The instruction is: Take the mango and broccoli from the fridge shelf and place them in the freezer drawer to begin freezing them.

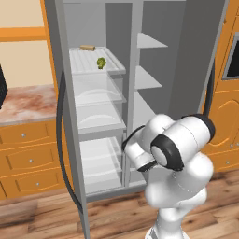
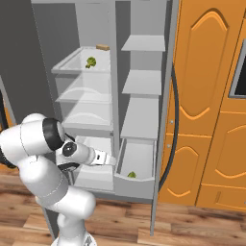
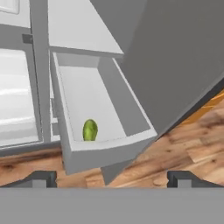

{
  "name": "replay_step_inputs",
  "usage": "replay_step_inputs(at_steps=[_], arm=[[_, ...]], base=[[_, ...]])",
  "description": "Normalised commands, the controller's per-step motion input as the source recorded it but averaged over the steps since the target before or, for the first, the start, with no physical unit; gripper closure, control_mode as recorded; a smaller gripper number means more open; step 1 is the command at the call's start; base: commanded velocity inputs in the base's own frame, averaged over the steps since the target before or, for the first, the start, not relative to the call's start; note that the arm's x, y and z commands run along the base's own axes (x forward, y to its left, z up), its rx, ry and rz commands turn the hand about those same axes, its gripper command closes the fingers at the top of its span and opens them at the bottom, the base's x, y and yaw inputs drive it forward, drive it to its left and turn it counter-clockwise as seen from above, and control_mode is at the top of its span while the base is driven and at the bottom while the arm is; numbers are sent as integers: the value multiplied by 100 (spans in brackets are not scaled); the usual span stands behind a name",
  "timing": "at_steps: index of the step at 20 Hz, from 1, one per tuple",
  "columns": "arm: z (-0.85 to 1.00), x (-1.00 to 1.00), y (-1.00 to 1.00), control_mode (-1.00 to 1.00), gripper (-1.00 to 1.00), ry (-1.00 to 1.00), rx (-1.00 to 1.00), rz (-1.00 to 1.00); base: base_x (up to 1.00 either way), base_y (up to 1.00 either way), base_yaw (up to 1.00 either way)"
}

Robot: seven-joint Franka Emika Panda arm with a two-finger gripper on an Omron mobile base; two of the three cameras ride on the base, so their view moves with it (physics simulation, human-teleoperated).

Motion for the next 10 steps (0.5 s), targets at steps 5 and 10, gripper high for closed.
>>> replay_step_inputs(at_steps=[5, 10], arm=[[100, 62, -13, -100, -100, 30, 14, 8], [100, 40, -26, -100, -100, 10, 10, 1]], base=[[0, 0, 0], [0, 0, 0]])
